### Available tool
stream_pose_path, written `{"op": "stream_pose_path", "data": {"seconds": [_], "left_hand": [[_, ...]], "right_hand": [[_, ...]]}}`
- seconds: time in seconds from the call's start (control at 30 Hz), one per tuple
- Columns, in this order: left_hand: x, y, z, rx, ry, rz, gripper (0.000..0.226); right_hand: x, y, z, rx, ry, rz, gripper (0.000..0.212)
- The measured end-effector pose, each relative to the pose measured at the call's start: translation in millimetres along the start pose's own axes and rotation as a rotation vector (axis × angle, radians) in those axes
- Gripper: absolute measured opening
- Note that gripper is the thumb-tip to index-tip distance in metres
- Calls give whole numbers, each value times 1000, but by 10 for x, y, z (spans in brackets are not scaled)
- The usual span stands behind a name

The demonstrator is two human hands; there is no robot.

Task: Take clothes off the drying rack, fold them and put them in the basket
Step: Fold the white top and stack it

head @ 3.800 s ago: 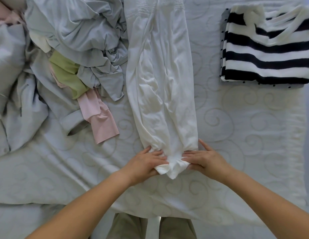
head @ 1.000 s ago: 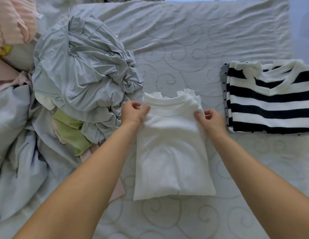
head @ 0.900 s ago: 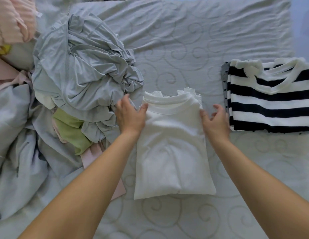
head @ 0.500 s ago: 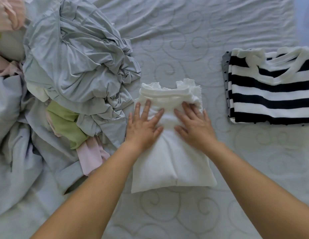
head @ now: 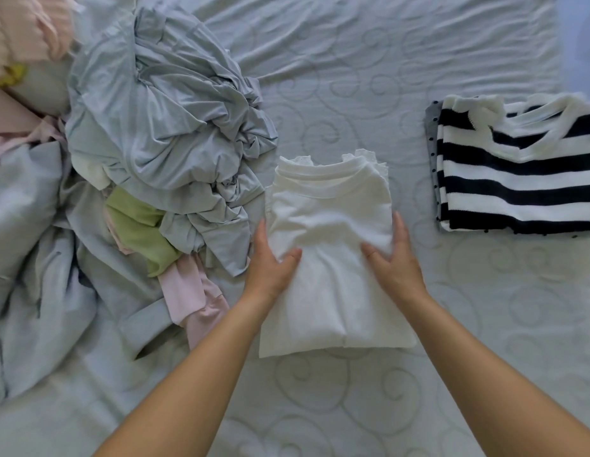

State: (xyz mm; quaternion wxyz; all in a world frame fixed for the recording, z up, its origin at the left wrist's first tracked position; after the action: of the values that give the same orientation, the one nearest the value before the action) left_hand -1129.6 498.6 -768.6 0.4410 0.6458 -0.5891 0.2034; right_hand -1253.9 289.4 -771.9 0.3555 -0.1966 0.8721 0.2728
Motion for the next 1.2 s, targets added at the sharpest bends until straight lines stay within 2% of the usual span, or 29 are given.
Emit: {"op": "stream_pose_path", "data": {"seconds": [0.07,0.13,0.2,0.3,0.37,0.47,0.57,0.67,0.73,0.9,1.1,1.2], "left_hand": [[96,62,77,-93,-14,96,81],[133,133,123,-164,34,145,73],[158,179,92,-149,131,155,58],[56,248,30,-101,226,67,43],[-77,301,64,-123,180,22,45],[-224,297,66,-81,118,-41,58],[-262,193,18,6,96,-145,73],[-281,97,20,32,91,-260,71],[-108,88,-12,60,88,-199,67],[629,129,-246,158,217,106,68],[1399,148,-617,157,387,238,67],[1469,316,-785,159,383,302,67]], "right_hand": [[-63,8,25,-29,-102,8,82],[-66,33,50,-85,-106,-8,79],[-67,56,30,-114,-157,-28,68],[-40,105,-44,-128,-223,-55,47],[74,150,-14,-168,-150,-42,39],[227,159,35,-194,-20,-12,41],[123,99,-13,-143,-47,-6,52],[27,37,-45,-88,-118,37,58],[-46,40,-69,-72,-209,42,57],[-408,17,-340,5,-391,-66,46],[-1141,-4,-793,17,-528,-161,41],[-1311,145,-949,10,-574,-175,29]]}}
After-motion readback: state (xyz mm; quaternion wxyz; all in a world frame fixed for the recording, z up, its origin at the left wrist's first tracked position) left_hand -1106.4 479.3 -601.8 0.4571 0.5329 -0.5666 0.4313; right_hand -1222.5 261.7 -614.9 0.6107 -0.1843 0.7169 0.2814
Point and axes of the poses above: each hand's wrist, its own y-axis away from the middle knuckle, its own z-axis out of the palm, x = y × z, the point moved 9 cm from there along -y, towards the middle knuckle, and after that the axes turned 14 degrees about x, right-handed, at the moved point
